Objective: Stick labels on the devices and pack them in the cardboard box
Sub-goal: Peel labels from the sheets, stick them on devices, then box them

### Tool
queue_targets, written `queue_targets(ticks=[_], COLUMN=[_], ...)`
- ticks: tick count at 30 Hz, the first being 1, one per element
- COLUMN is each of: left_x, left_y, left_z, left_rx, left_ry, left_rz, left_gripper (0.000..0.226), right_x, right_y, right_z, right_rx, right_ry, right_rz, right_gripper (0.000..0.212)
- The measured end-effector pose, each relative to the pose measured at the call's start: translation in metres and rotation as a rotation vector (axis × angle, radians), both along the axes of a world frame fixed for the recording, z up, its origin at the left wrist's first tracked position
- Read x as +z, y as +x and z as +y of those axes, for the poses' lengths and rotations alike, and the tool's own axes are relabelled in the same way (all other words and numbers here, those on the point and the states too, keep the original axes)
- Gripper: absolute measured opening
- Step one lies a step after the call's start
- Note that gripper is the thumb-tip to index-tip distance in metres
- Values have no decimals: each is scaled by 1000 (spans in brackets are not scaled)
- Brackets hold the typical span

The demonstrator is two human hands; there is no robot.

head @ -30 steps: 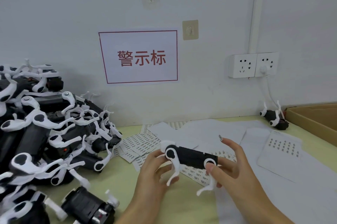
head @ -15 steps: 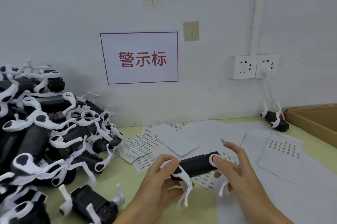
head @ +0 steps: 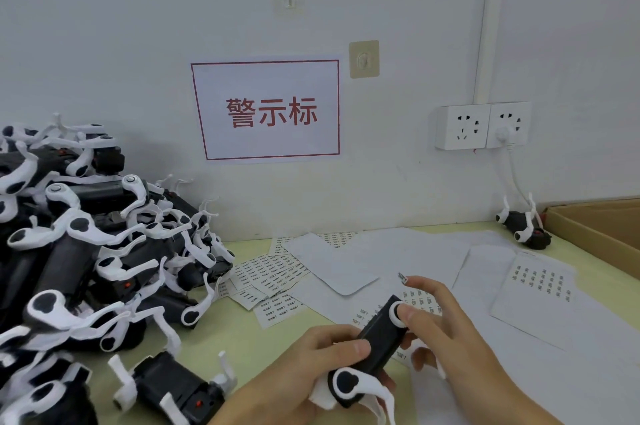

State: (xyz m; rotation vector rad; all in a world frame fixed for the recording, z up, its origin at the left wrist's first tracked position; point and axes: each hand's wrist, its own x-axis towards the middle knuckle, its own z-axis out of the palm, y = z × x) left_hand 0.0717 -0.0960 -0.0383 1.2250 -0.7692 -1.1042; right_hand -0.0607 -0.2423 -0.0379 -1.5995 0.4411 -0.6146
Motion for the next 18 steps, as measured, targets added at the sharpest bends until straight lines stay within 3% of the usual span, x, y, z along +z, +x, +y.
queue_targets(ticks=[4,7,9,12,15,18], left_x=[0,-2,-4,-6,-7,-10], left_y=[-2,-4,-3,0,0,2], left_z=[-2,-5,-8,-10,-11,-11], left_rx=[52,186,261,326,355,369], left_ry=[16,-13,-42,-113,-145,-204], left_rz=[-35,83,164,220,220,250], left_gripper=[80,84,86,70,59,53], right_x=[0,0,0,-3,-4,-5], right_y=[1,3,3,3,3,4], right_z=[1,-3,-5,-8,-9,-10], right_rx=[13,-53,-116,-202,-234,-247], right_ry=[7,60,75,51,20,-39], right_rz=[-19,-76,-110,-106,-60,-13], right_gripper=[44,25,25,24,3,7])
